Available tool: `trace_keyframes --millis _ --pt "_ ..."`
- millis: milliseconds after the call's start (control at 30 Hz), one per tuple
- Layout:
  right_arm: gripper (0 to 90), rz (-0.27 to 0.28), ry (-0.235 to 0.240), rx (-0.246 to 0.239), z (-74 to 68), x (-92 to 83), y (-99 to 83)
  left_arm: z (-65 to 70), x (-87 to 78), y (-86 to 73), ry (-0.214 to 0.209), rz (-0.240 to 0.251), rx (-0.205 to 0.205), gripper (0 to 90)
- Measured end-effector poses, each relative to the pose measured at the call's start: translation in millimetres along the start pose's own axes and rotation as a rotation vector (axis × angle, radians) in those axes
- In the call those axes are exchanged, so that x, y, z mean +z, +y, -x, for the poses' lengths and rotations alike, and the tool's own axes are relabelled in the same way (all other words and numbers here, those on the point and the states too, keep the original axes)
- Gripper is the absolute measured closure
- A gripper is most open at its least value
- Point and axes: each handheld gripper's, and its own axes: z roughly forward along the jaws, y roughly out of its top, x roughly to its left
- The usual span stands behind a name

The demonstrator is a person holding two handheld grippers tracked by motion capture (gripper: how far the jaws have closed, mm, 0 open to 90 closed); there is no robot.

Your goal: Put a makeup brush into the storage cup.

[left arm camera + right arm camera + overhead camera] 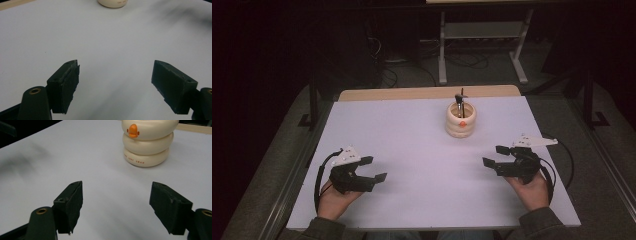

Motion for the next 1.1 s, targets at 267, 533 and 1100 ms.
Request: trace_keyframes --millis 267,533,1100 --pt "25.7 0.002 0.002 -0.005 -2.2 -4.2 -3.8 -0.2 -2.1 -2.0 0.007 0.003 0.0 21.2" --pt "25.5 -0.002 -0.003 0.006 -0.6 -7.1 -11.5 0.5 -4.0 -3.8 0.012 0.003 -0.002 20.6" --pt "24.0 -0.011 -0.036 0.007 -1.7 -15.6 -24.4 -0.1 -7.4 -8.3 0.028 0.006 0.005 20.1"
